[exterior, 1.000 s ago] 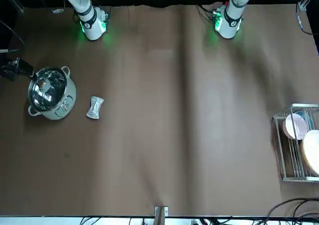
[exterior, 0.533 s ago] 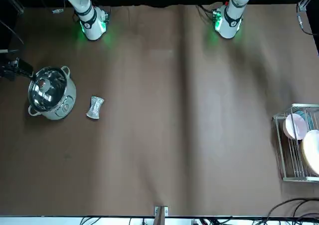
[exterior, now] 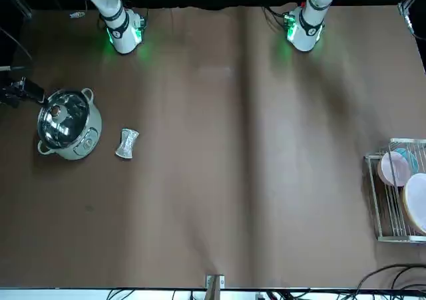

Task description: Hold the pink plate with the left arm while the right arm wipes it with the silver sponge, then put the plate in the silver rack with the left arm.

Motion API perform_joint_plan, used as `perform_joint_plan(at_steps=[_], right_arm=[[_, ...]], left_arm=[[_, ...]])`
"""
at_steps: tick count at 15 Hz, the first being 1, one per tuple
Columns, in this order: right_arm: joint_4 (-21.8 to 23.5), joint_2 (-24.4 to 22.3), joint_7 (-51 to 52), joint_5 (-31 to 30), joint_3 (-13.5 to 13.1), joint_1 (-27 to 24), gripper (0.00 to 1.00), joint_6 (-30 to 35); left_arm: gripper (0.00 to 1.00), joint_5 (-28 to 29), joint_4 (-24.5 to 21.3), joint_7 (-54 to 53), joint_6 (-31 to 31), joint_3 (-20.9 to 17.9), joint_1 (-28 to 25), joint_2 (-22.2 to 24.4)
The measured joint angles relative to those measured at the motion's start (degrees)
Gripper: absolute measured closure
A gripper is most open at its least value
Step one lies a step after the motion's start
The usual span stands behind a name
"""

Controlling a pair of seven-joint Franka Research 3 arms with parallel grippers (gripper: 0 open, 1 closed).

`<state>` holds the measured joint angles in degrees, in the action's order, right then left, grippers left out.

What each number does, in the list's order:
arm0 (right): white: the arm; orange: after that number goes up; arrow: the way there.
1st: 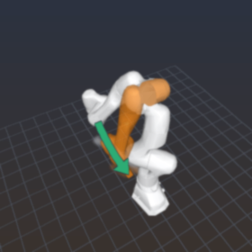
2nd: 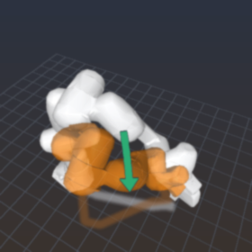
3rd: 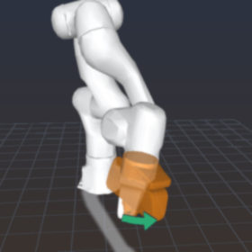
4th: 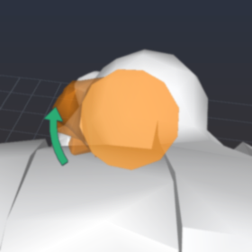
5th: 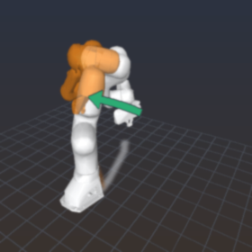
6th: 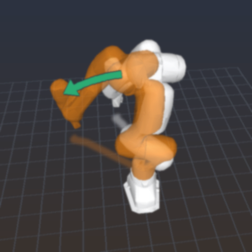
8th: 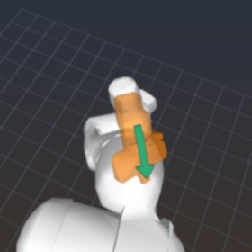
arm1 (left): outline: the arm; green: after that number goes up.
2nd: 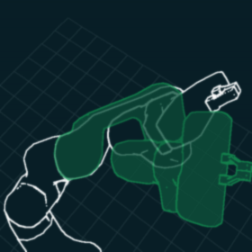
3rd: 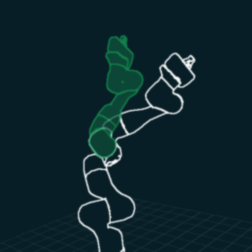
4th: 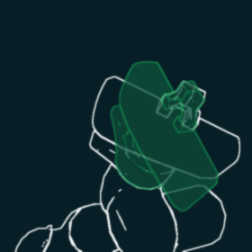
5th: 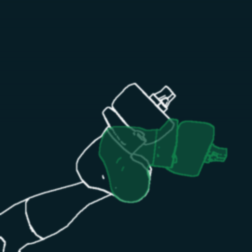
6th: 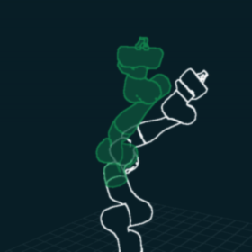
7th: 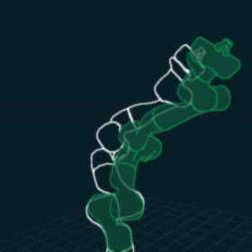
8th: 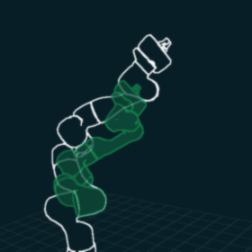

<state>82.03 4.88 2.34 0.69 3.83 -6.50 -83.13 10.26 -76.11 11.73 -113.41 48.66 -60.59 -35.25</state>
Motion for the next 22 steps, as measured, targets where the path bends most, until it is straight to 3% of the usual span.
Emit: perform_joint_plan(at_steps=[5,12,16,22], right_arm=[[0.05,0.03,0.08,-0.06,-0.02,-0.03,0.0,-0.02],[0.08,0.07,0.16,-0.13,-0.04,-0.05,0.0,-0.04],[0.08,0.07,0.22,-0.14,0.03,-0.03,0.0,-0.05],[0.08,0.07,0.24,-0.14,0.04,-0.03,0.0,-0.05]], left_arm=[[0.0,0.22,-1.04,-0.23,5.37,-0.34,7.9,6.37],[0.0,0.29,-3.71,-0.43,13.19,-8.59,22.84,16.83],[0.0,0.0,-3.86,-0.44,17.75,-18.11,35.45,23.35],[0.03,-7.13,-4.08,-1.28,21.57,-32.83,50.56,29.12]])
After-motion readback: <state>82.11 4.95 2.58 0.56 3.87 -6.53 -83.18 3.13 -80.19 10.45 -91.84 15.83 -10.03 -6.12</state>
